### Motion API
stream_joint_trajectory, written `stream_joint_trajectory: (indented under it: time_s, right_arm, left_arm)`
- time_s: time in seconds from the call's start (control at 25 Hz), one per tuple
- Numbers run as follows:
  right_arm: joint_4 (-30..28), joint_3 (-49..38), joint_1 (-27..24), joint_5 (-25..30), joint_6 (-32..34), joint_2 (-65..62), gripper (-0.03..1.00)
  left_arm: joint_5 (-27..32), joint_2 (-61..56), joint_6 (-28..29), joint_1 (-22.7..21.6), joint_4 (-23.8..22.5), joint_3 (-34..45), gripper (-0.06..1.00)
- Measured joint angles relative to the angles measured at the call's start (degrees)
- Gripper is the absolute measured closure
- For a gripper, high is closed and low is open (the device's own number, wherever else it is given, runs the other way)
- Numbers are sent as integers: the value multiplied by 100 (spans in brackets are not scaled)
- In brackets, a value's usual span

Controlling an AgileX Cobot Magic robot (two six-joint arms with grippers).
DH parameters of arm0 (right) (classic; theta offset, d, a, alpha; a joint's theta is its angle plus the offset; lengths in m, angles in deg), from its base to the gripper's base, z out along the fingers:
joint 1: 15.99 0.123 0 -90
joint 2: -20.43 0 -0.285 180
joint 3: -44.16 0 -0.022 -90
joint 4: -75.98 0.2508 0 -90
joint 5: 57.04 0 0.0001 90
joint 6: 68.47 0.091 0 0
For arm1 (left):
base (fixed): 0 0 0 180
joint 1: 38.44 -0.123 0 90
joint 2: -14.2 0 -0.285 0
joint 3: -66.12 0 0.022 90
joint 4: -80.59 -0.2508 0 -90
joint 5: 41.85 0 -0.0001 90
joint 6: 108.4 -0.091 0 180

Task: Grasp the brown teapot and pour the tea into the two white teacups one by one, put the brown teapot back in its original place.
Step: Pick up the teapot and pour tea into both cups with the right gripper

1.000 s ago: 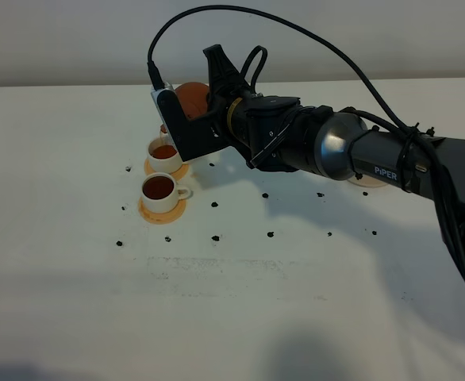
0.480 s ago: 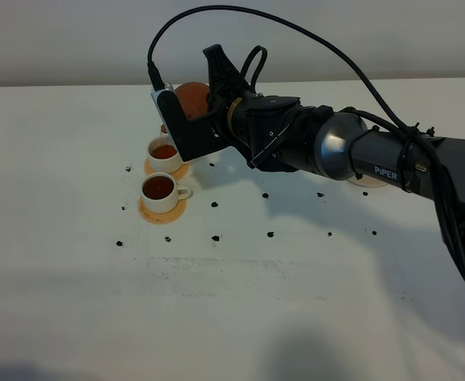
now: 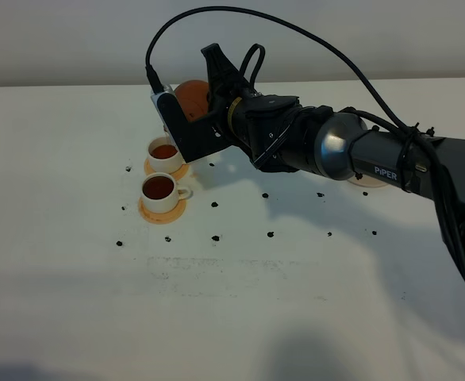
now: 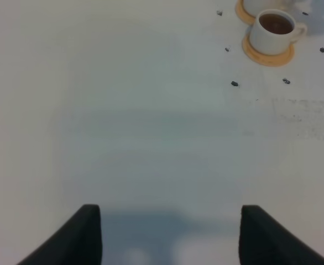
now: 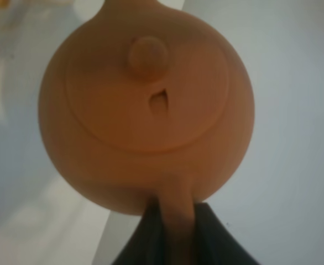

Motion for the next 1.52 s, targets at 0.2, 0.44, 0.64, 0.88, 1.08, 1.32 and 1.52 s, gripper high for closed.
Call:
stream_joint_trajectory:
  time_s: [0.2, 0.44, 0.64, 0.88, 1.08, 1.32, 1.52]
  right_arm:
    - [-30, 0, 0, 1, -81, 0, 85]
    - [-196, 0, 0, 14, -101, 0, 85]
    - [-287, 0, 0, 41, -115, 0, 85]
    - [-432, 0, 0, 48, -115, 0, 85]
    - [-499, 0, 0, 48, -115, 0, 85]
    - [-694, 0, 0, 68, -115, 0, 85]
    - [-722, 0, 0, 68, -115, 0, 85]
  left_arm:
    - [0, 0, 0, 0, 0, 0, 42]
    - [0, 0, 0, 0, 0, 0, 42]
    - [0, 0, 0, 0, 0, 0, 42]
    - [0, 0, 0, 0, 0, 0, 42]
    - [0, 0, 0, 0, 0, 0, 42]
    - [0, 0, 0, 0, 0, 0, 42]
    - [0, 0, 0, 0, 0, 0, 42]
